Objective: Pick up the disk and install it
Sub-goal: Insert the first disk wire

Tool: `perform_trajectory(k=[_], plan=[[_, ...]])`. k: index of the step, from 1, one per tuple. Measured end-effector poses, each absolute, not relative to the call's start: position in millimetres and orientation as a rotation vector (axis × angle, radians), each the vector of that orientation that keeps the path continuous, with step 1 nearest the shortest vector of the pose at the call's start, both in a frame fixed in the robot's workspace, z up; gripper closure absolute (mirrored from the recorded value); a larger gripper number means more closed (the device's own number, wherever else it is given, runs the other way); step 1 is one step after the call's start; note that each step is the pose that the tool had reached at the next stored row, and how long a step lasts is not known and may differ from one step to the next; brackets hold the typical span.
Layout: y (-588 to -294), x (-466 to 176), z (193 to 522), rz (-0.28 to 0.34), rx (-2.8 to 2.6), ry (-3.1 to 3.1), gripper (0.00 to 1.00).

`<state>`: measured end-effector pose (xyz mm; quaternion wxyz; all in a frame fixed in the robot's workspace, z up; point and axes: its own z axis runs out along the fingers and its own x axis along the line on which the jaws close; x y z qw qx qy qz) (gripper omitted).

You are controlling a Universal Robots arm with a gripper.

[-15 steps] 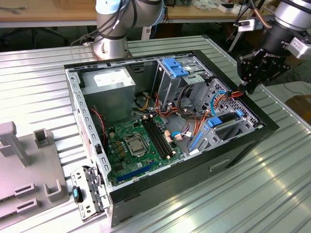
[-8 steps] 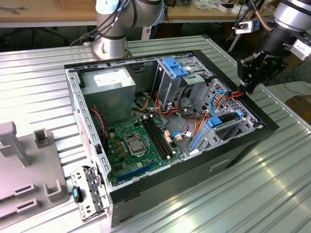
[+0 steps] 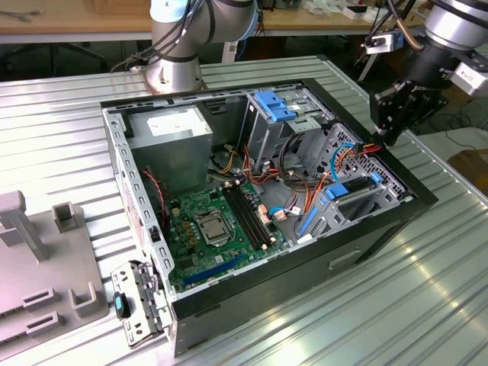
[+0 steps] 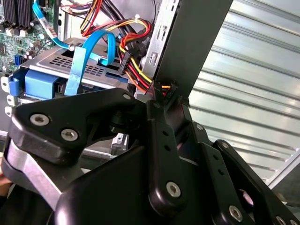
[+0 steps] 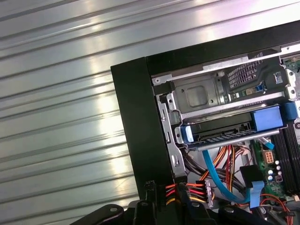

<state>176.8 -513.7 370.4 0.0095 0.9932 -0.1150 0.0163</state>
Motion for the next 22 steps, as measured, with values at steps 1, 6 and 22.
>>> perform_trajectory(k=[1,6,22], plan=[[-513.7,176.7,370.2,0.055,3.102,-0.359,0.7],[-513.7,176.7,370.0,0.069,3.102,-0.36,0.7],[-515.9,172.7,368.0,0.099,3.103,-0.357,0.7]])
